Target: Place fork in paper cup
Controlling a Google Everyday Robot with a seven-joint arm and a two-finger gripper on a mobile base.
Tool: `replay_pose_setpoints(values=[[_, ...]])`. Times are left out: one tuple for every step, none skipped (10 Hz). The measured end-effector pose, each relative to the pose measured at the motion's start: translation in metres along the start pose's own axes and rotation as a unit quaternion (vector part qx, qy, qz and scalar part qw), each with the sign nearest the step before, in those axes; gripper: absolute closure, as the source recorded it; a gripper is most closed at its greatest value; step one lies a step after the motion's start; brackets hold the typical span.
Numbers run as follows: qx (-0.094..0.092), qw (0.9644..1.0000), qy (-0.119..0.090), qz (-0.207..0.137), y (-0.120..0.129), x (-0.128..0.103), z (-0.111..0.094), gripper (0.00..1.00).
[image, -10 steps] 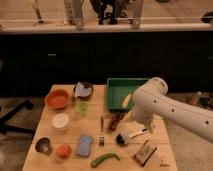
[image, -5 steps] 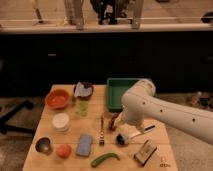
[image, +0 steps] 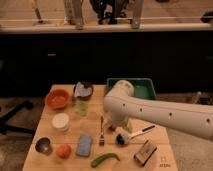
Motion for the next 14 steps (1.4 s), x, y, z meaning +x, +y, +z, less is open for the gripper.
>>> replay_pose_setpoints(values=[[-0.002,1.0,-0.001,-0.001,-0.007,-0.001,0.003,0.2],[-0.004,1.0,-0.001,-0.001,-0.013,-0.003,0.007,0.2],[-0.006,1.0,-0.001,0.0,-0.02,-0.004,0.013,0.2],[-0.007,1.0,-0.003,0.001,-0.026,-0.004,0.018,0.2],[-0.009,0.9999,-0.003,0.003,-0.031,-0.003,0.023,0.2],[-0.011,0.9999,-0.004,0.006,-0.035,-0.003,0.027,0.2],[-0.013,0.9999,-0.005,0.009,-0.04,-0.001,0.03,0.2],[-0.018,0.9997,-0.006,0.012,-0.043,0.0,0.036,0.2],[-0.02,0.9997,-0.007,0.011,-0.05,0.0,0.04,0.2],[-0.022,0.9997,-0.007,0.012,-0.055,0.0,0.044,0.2],[-0.025,0.9996,-0.006,0.011,-0.058,0.0,0.047,0.2],[-0.025,0.9996,-0.006,0.011,-0.057,0.0,0.047,0.2],[-0.025,0.9996,-0.006,0.012,-0.056,0.001,0.047,0.2],[-0.025,0.9996,-0.006,0.012,-0.056,0.001,0.047,0.2]])
